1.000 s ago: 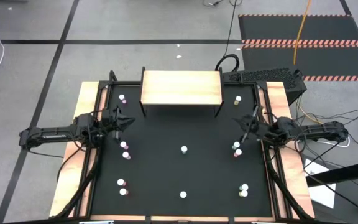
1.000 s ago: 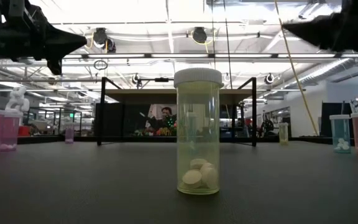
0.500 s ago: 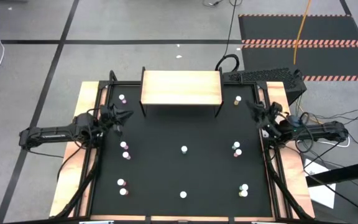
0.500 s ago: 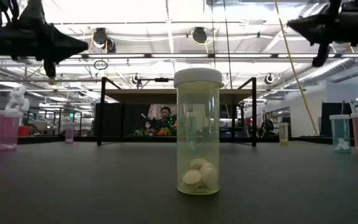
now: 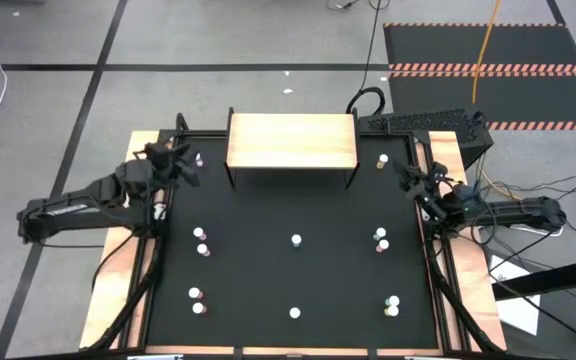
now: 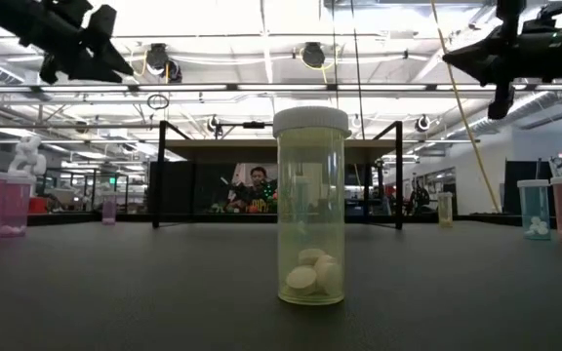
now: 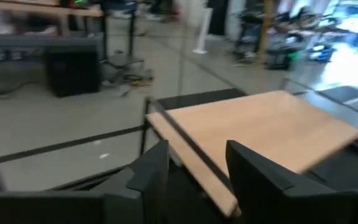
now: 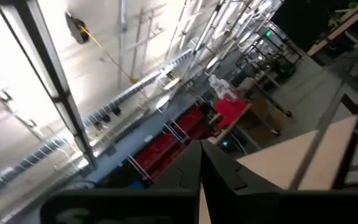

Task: Pick and place medicine bottles onto shelf by color
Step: Put the top violet pill bottle on the shelf

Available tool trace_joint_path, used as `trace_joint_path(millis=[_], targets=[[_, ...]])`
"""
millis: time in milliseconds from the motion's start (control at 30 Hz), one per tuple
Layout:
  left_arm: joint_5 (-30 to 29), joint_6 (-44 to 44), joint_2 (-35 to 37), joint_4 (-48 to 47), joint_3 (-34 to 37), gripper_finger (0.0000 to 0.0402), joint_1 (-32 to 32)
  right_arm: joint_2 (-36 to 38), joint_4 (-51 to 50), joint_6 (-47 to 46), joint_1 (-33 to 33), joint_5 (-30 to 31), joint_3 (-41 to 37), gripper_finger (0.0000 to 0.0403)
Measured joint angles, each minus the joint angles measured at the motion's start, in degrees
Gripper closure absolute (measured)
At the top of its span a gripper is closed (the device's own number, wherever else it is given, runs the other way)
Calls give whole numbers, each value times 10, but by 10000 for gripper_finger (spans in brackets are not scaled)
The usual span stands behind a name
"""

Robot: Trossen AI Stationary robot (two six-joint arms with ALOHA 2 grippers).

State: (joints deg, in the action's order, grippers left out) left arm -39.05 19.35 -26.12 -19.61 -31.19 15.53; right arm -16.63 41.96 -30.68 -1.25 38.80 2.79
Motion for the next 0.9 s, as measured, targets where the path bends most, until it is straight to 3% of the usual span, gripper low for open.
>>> trace_joint_path(millis=[167,400,567,733,900], targets=[[8,13,-49,-44,-52,220,96,-39,-84,44,-7,-48,59,401],[142,97,-151,-105,-64,220,255,-118,-154,54,-18,-28,137,401],[223,124,-239,-121,-64,219,329,-170,-157,63,-30,-28,179,396],[255,128,-300,-124,-64,204,361,-201,-176,49,-34,-28,211,344],[253,136,-333,-125,-66,158,375,-220,-223,-6,-36,-28,220,266]])
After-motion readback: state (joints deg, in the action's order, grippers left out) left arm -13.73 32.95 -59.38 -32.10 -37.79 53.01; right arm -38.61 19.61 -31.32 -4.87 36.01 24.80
